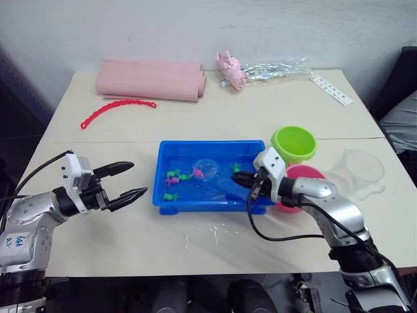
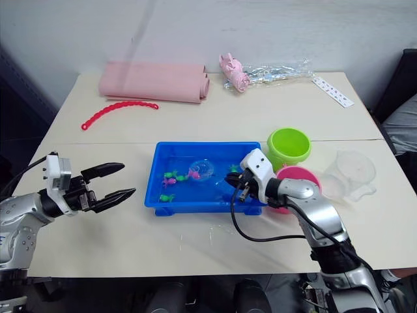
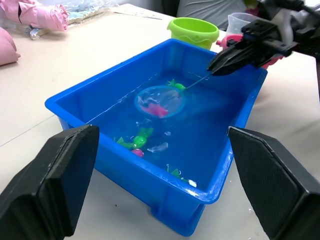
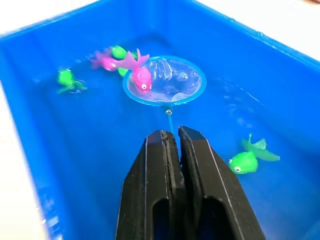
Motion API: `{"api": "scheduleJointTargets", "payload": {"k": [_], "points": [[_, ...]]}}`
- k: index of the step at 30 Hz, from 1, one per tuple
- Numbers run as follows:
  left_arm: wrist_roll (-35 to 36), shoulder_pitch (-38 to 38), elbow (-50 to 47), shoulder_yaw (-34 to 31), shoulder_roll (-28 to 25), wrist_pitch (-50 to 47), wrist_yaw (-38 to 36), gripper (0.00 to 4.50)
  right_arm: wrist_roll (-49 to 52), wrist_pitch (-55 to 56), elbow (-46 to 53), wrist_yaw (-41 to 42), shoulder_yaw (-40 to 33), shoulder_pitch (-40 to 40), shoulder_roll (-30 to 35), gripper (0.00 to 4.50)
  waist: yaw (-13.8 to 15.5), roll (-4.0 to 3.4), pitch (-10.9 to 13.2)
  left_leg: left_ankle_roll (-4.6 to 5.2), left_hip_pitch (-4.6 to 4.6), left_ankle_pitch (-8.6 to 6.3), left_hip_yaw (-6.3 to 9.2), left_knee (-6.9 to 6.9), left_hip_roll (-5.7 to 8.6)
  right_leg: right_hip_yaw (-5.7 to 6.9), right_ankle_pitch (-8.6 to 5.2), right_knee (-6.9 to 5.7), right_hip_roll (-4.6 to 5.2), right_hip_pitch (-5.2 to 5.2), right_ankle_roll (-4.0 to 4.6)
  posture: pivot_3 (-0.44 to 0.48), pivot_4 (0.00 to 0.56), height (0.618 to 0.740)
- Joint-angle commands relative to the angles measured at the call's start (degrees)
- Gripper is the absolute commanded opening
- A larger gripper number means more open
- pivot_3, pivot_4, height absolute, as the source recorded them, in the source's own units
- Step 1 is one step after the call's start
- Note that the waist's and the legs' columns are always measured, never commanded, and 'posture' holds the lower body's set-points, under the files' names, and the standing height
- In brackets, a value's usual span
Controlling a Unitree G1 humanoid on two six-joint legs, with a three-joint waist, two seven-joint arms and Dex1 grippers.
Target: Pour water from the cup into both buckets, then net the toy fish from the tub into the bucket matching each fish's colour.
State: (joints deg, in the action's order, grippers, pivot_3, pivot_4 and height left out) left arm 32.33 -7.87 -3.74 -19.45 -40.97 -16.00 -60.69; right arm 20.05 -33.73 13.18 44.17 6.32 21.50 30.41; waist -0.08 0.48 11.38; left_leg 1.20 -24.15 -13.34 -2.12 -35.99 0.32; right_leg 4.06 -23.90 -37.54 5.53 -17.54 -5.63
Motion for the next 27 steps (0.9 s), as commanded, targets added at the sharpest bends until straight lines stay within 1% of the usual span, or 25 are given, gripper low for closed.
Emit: {"api": "scheduleJointTargets", "payload": {"k": [1,8,11,16,20,22,24,27], "points": [[1.0,-1.9,-0.1,0.6,0.2,0.5,-0.8,4.49,3.4,2.4,6.6,2.2,-4.9,-2.8,2.1,0.0,0.1,0.0,0.0,0.0,0.01,-0.01,0.0,-0.01,0.0,-0.01,0.0,0.01,0.0,0.0,0.0,0.0,0.15,0.74],[0.6,-6.4,1.8,4.5,1.3,0.4,-2.9,4.49,3.9,10.1,13.6,6.0,-12.5,-11.5,8.1,0.0,0.0,0.0,0.0,-0.01,0.02,-0.02,-0.02,0.03,0.01,-0.01,0.0,0.08,-0.01,0.01,0.0,0.0,0.15,0.74],[0.5,-8.7,3.0,6.7,2.1,0.5,-4.2,4.49,4.7,10.8,17.2,6.4,-17.6,-16.2,11.0,0.0,0.2,0.01,0.0,-0.01,0.0,-0.03,-0.03,0.04,0.01,0.0,0.0,0.09,-0.02,0.02,0.0,0.0,0.15,0.74],[0.5,-12.4,3.9,11.1,4.5,-0.2,-6.2,4.49,10.1,8.5,22.9,6.5,-29.1,-24.4,12.8,0.0,0.2,0.01,0.0,0.0,0.01,-0.02,-0.03,-0.01,0.02,0.0,0.0,0.12,-0.02,0.08,0.0,0.0,0.15,0.74],[0.6,-15.5,4.3,14.2,6.5,-0.5,-8.3,4.49,14.0,8.3,25.7,7.7,-39.1,-31.8,12.9,0.0,0.8,0.02,0.0,0.0,0.0,-0.03,-0.02,-0.01,0.02,0.01,0.0,0.12,-0.05,0.12,-0.01,0.0,0.15,0.74],[-0.1,-19.1,6.3,15.6,7.7,0.2,-9.2,4.49,16.2,7.7,26.9,7.0,-46.1,-35.7,11.6,0.0,0.8,0.03,0.0,0.01,0.02,-0.02,-0.04,-0.03,0.01,0.0,0.0,0.12,-0.06,0.13,-0.01,0.0,0.15,0.74],[-0.1,-21.8,7.4,16.8,9.0,0.1,-9.9,4.49,15.5,8.9,27.6,7.0,-51.9,-40.2,9.6,0.0,0.8,0.03,0.0,0.01,0.04,-0.02,-0.06,-0.06,0.01,-0.03,0.0,0.16,-0.07,0.12,-0.01,0.0,0.15,0.74],[0.1,-23.0,7.4,18.5,10.1,-0.2,-11.1,4.49,12.7,11.9,28.0,8.5,-56.4,-46.1,7.6,0.0,1.6,0.03,0.0,0.0,0.03,0.0,-0.03,-0.07,0.01,0.0,0.0,0.18,-0.09,0.11,-0.01,0.0,0.15,0.74]]}}
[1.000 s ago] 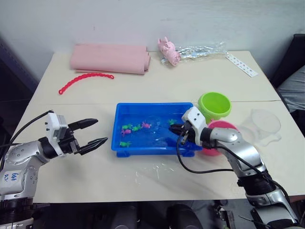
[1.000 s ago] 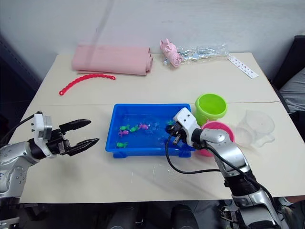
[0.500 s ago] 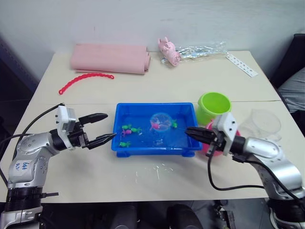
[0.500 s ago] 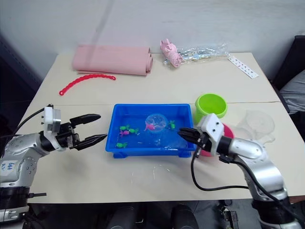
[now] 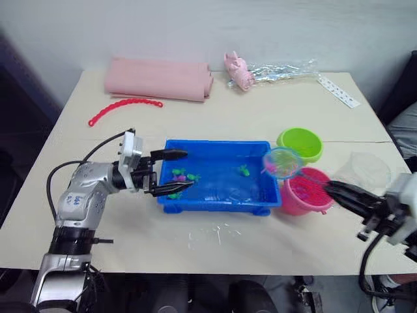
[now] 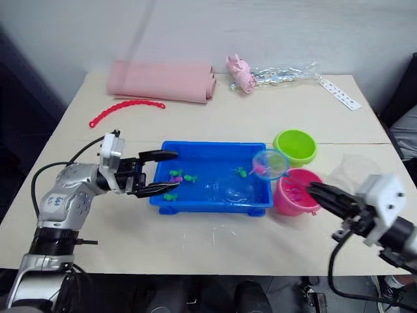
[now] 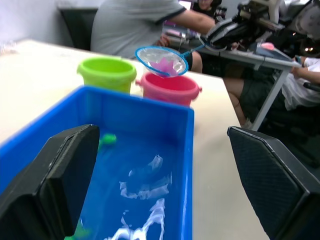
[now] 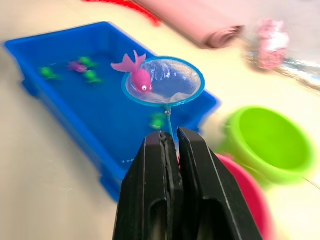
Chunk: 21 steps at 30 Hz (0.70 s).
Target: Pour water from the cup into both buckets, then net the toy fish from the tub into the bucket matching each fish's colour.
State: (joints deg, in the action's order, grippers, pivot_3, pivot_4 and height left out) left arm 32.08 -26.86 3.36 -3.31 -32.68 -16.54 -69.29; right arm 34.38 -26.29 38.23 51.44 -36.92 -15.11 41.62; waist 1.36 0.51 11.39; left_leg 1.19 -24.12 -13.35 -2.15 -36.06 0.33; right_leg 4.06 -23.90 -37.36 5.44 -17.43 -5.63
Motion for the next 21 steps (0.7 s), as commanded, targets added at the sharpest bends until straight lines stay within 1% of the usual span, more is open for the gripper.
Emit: {"api": "scheduleJointTargets", "payload": {"k": [1,5,8,11,13,16,18,21], "points": [[0.4,-4.2,0.3,2.7,2.2,0.2,-2.7,4.49,-2.4,5.3,2.9,1.5,-14.2,-10.8,-4.2,0.0,0.2,0.0,0.0,0.0,-0.01,0.01,0.05,0.0,0.0,0.04,0.0,-0.01,0.0,0.01,0.0,0.0,0.15,0.74],[0.8,-4.5,-0.2,4.1,4.0,-0.4,-3.1,4.49,-7.3,12.3,0.3,2.0,-17.7,-16.3,-7.2,0.0,-0.1,0.0,0.0,0.02,0.0,-0.01,-0.05,0.02,0.03,-0.06,0.01,0.04,-0.01,0.03,-0.01,0.0,0.15,0.74],[0.4,-4.3,0.1,4.8,4.8,-0.4,-3.2,4.49,-14.2,21.1,-2.3,1.5,-16.7,-18.6,-9.1,0.0,-0.1,-0.01,0.0,-0.01,0.07,0.01,-0.08,0.03,0.01,-0.14,0.0,0.04,-0.04,0.02,-0.01,0.0,0.15,0.74],[0.1,-4.6,0.2,5.0,5.4,-0.5,-3.2,4.49,-21.2,30.7,-5.2,-0.7,-14.5,-18.6,-10.0,0.0,-0.1,-0.01,0.0,-0.01,0.07,0.01,-0.1,0.03,0.02,-0.19,0.0,0.06,-0.03,0.02,-0.01,0.0,0.15,0.74],[0.1,-4.6,0.1,5.1,5.7,-0.7,-3.1,4.49,-27.2,36.9,-7.7,-4.1,-12.8,-17.3,-10.3,0.0,-0.1,-0.01,0.0,-0.02,0.08,0.02,-0.09,0.02,0.02,-0.19,0.0,0.05,-0.03,0.02,-0.01,0.0,0.15,0.74],[0.0,-4.7,0.4,5.1,6.0,-0.6,-2.9,4.49,-37.9,48.9,-11.6,-8.3,-10.2,-16.9,-9.7,0.0,-0.1,-0.02,0.0,-0.04,0.07,0.02,-0.09,0.03,0.02,-0.19,0.0,0.05,-0.04,0.01,-0.01,0.0,0.15,0.74],[-0.2,-4.7,0.6,5.0,6.1,-0.5,-2.8,4.49,-40.8,53.0,-13.3,-11.4,-9.4,-16.2,-10.2,0.0,0.0,-0.04,0.0,-0.05,0.07,0.03,-0.1,0.03,0.02,-0.19,0.0,0.05,-0.04,-0.01,-0.01,0.0,0.15,0.74],[-0.4,-4.8,0.8,4.9,6.4,-0.3,-2.7,4.49,-49.5,61.9,-15.0,-17.4,-9.6,-15.6,-9.9,0.0,0.0,-0.04,0.0,-0.06,0.07,0.04,-0.09,0.02,0.02,-0.19,0.0,0.05,-0.04,0.0,-0.01,0.0,0.15,0.74]]}}
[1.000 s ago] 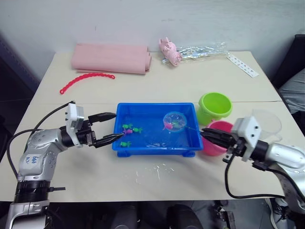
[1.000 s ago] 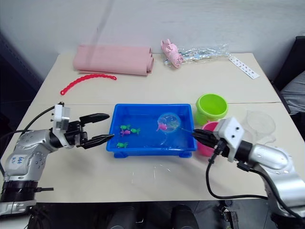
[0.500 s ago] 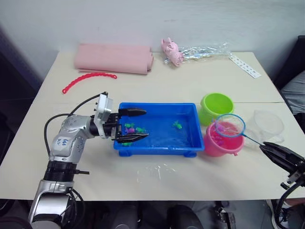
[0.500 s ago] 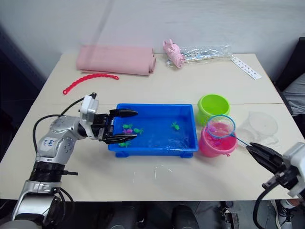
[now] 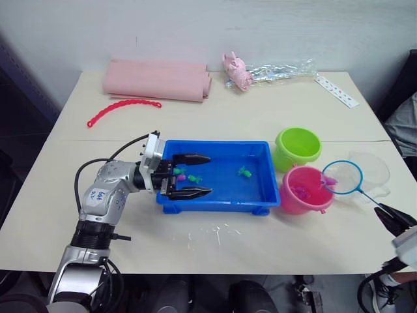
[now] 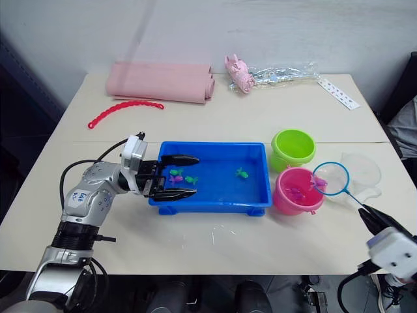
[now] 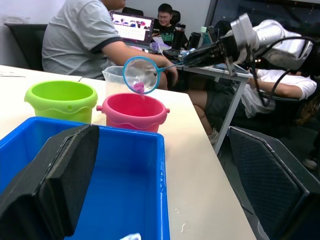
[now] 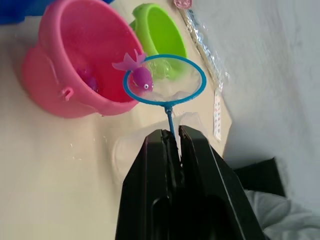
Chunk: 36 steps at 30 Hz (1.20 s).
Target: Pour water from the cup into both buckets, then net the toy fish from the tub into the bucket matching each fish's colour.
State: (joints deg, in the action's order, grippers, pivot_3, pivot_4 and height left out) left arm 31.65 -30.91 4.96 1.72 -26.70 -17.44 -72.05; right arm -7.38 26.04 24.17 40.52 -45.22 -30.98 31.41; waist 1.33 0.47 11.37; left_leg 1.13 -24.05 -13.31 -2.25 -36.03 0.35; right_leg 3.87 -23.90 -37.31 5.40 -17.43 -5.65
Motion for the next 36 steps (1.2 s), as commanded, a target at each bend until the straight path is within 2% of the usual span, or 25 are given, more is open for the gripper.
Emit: {"api": "scheduleJointTargets", "payload": {"k": [1,6,12,23,36], "points": [[0.0,-0.8,-0.7,-0.2,0.5,0.7,0.2,4.49,-10.4,11.7,-1.4,-8.3,-1.4,0.4,0.4,0.0,0.0,0.0,0.0,0.0,0.0,0.0,0.0,0.0,0.0,-0.01,0.0,0.0,0.0,0.0,0.0,0.0,0.15,0.74],[-0.4,-0.9,-0.3,-0.5,1.0,1.0,0.5,4.49,-25.2,22.2,-2.4,-17.4,-2.5,-0.1,1.8,0.0,0.0,0.0,0.0,-0.02,0.0,0.01,0.0,0.0,0.0,-0.03,0.0,0.0,-0.01,0.0,0.0,0.0,0.15,0.74],[-0.5,-0.7,-0.2,-0.8,1.0,1.3,0.7,4.49,-38.5,27.1,-2.1,-28.1,-4.7,-1.1,2.7,0.0,0.0,-0.01,0.0,-0.03,0.0,0.02,0.0,0.01,0.01,-0.06,-0.01,0.0,-0.01,-0.01,0.01,0.0,0.15,0.74],[-0.5,-1.3,0.2,-0.5,1.0,0.8,1.3,4.49,-50.2,24.9,-1.3,-38.6,-2.9,-1.7,5.5,0.0,0.0,-0.01,0.0,-0.06,0.01,0.03,-0.01,0.02,0.0,-0.1,-0.02,0.0,-0.03,-0.01,0.03,0.0,0.15,0.74],[-0.6,-1.2,1.0,-0.7,1.4,1.2,1.7,4.49,-49.7,21.2,-1.5,-43.0,-1.5,-4.9,6.0,0.0,0.0,-0.03,0.0,-0.06,0.01,0.04,-0.01,0.03,0.0,-0.1,-0.02,-0.03,-0.04,-0.02,0.03,0.0,0.15,0.74]]}}
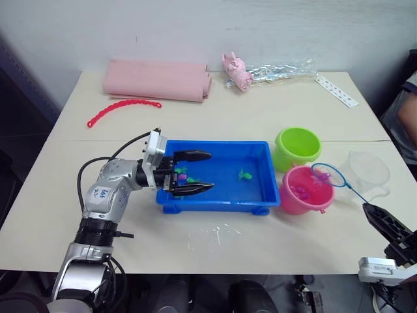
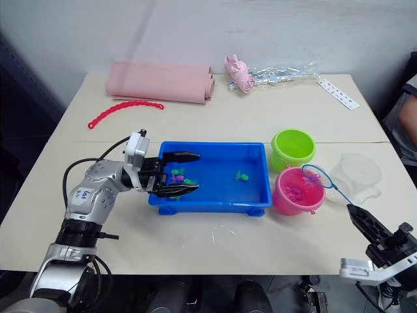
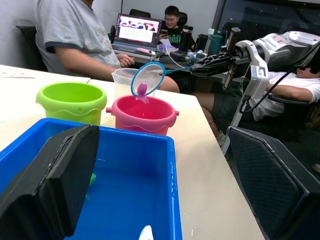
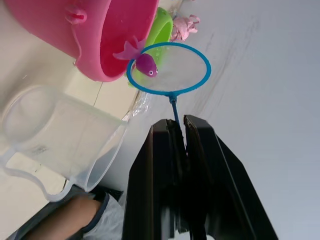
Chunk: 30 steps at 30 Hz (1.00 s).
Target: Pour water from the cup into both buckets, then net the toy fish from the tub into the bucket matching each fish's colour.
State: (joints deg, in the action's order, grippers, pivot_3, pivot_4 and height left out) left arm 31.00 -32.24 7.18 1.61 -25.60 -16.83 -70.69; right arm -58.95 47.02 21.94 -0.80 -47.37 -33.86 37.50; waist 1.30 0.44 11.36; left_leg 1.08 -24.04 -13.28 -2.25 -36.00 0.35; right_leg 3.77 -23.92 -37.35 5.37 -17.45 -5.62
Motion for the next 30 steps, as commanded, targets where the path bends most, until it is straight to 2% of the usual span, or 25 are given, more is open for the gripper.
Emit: {"api": "scheduleJointTargets", "payload": {"k": [1,6,9,20,24,27,30], "points": [[0.0,0.2,-1.3,-0.5,0.3,0.6,0.4,4.49,1.9,0.6,1.0,-2.0,1.3,-2.5,-0.1,0.0,0.0,0.0,0.0,0.0,0.0,0.0,0.0,0.0,0.0,0.0,0.0,0.0,0.0,0.0,0.0,0.0,0.15,0.74],[-0.1,-0.1,-0.7,-0.8,0.6,1.1,1.0,4.49,1.6,-3.5,-1.4,-4.1,-0.4,-2.0,0.9,0.0,0.0,-0.01,0.0,0.0,0.0,0.0,-0.01,-0.02,0.0,-0.01,0.0,-0.01,0.01,0.0,0.0,0.0,0.15,0.74],[-0.3,-0.3,-0.1,-0.7,0.7,1.5,0.9,4.49,1.8,-1.9,-1.3,-4.6,2.8,-2.4,2.7,0.0,0.0,-0.02,0.0,0.0,0.01,0.0,-0.01,-0.01,0.0,-0.01,0.0,-0.02,0.0,0.0,0.0,0.0,0.15,0.74],[-0.4,0.1,-0.4,-1.2,0.9,1.9,1.7,4.49,1.6,-6.0,1.3,-5.0,5.7,-2.8,1.4,0.0,0.0,-0.03,0.0,-0.01,0.01,0.01,-0.01,0.0,-0.01,-0.01,0.0,-0.04,0.0,-0.01,0.0,0.0,0.15,0.74],[-0.5,0.3,-0.3,-0.8,0.8,2.1,1.2,4.49,1.8,-3.4,4.1,-4.3,8.6,-4.5,1.8,0.0,0.0,-0.03,0.0,-0.01,0.01,0.01,0.0,-0.01,-0.01,-0.01,0.0,-0.06,-0.01,-0.02,0.0,0.0,0.15,0.74],[-0.4,0.0,0.2,-1.3,1.3,2.3,1.9,4.49,1.8,-8.4,2.8,-4.7,4.7,-3.2,1.1,0.0,0.0,-0.03,0.0,-0.01,0.0,0.01,-0.01,-0.03,0.0,-0.01,0.0,-0.06,0.01,-0.02,0.0,0.0,0.15,0.74],[-0.6,0.3,-0.1,-0.8,1.5,2.4,1.7,4.49,1.8,-7.6,2.7,-4.8,5.5,-3.3,2.3,0.0,0.0,-0.02,0.0,-0.01,0.0,0.01,-0.01,-0.03,0.0,-0.01,0.0,-0.06,0.0,-0.01,0.0,0.0,0.15,0.74]]}}
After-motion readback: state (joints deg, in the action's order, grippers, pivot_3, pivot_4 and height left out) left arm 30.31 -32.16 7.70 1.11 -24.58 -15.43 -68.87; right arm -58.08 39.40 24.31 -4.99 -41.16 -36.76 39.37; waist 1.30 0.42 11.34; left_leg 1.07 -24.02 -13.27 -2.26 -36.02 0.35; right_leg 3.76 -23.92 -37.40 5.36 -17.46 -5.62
